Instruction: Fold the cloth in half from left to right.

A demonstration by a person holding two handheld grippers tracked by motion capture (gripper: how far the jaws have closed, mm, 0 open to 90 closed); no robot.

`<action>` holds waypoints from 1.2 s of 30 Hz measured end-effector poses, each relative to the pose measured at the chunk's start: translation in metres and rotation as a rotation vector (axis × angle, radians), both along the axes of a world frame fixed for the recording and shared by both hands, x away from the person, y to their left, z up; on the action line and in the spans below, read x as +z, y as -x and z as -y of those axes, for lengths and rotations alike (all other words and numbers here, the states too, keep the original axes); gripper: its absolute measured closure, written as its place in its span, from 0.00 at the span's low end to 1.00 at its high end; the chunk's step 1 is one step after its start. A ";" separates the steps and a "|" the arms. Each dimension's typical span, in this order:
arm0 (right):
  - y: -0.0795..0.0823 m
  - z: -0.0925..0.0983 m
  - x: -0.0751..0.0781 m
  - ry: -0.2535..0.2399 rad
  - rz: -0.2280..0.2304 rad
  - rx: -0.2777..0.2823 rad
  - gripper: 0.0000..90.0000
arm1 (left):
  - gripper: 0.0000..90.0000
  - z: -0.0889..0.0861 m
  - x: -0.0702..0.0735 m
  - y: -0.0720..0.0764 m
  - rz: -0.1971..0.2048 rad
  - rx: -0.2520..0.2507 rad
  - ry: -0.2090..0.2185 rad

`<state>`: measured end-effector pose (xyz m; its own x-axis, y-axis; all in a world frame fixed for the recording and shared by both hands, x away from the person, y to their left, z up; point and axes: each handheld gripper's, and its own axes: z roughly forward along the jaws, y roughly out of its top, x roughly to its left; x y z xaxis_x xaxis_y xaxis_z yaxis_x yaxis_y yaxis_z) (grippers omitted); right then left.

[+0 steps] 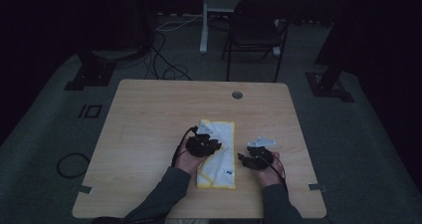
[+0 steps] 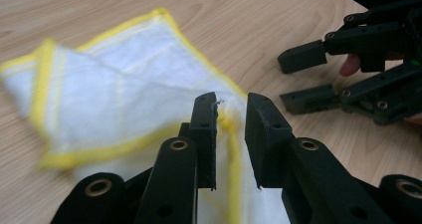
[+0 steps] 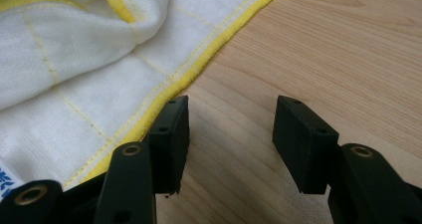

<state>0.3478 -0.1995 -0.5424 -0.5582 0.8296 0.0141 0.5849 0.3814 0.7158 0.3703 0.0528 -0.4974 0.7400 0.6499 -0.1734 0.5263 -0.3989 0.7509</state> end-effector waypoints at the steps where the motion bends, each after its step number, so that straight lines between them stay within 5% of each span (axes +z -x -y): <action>1: 0.000 0.000 0.000 0.000 0.000 -0.001 0.54 | 0.84 -0.004 0.000 0.002 0.006 0.007 -0.005; 14: 0.000 -0.001 0.000 0.005 0.003 -0.001 0.54 | 1.00 -0.030 -0.021 0.022 0.007 -0.006 -0.057; 21: 0.000 -0.001 0.000 0.005 0.003 -0.001 0.53 | 1.00 -0.028 -0.031 0.023 -0.008 -0.012 -0.067; 36: 0.000 -0.001 0.000 0.006 0.004 0.001 0.53 | 0.95 0.004 -0.034 0.051 0.001 -0.165 -0.061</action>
<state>0.3475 -0.1989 -0.5425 -0.5588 0.8293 0.0069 0.5819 0.3862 0.7157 0.3191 0.0491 -0.5310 0.8374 0.5291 -0.1368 0.4495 -0.5245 0.7231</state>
